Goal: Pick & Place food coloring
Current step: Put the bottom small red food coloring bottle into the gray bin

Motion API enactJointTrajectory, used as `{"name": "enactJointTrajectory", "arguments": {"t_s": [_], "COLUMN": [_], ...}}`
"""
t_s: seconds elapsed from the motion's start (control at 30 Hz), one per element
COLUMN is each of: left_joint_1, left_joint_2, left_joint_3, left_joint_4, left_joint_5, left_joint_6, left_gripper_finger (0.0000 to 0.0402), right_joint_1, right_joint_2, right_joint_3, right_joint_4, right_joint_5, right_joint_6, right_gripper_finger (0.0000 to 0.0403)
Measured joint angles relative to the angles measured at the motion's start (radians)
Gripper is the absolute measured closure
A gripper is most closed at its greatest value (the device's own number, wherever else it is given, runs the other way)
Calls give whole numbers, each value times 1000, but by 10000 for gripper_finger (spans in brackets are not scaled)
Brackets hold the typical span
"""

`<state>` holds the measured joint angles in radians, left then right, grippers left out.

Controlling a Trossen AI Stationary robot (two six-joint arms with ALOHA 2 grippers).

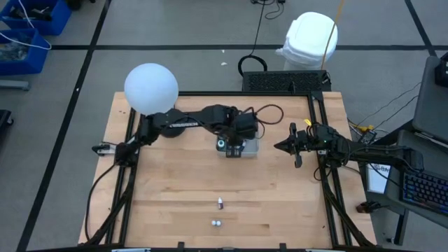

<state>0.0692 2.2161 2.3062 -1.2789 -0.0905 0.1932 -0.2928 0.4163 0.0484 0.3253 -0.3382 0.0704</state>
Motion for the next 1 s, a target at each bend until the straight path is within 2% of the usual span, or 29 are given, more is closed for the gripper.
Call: {"name": "enactJointTrajectory", "arguments": {"t_s": [0.17, 0.5, 0.83, 1.0], "left_joint_1": [21, 21, 20, 22], "left_joint_2": [11, 30, 105, 111], "left_joint_3": [-9, -8, -10, -8], "left_joint_4": [15, 191, 216, 219], "left_joint_5": [1, -12, -59, -48], "left_joint_6": [11, 96, 142, 147], "left_gripper_finger": [321, 321, 321, 321], "right_joint_1": [0, 0, 0, 0], "right_joint_2": [4, 7, 15, 15], "right_joint_3": [0, 0, 0, 0], "right_joint_4": [0, 5, 29, 60], "right_joint_5": [0, 0, 3, 3], "right_joint_6": [-1, -3, -22, -39], "right_gripper_finger": [403, 403, 403, 403]}}
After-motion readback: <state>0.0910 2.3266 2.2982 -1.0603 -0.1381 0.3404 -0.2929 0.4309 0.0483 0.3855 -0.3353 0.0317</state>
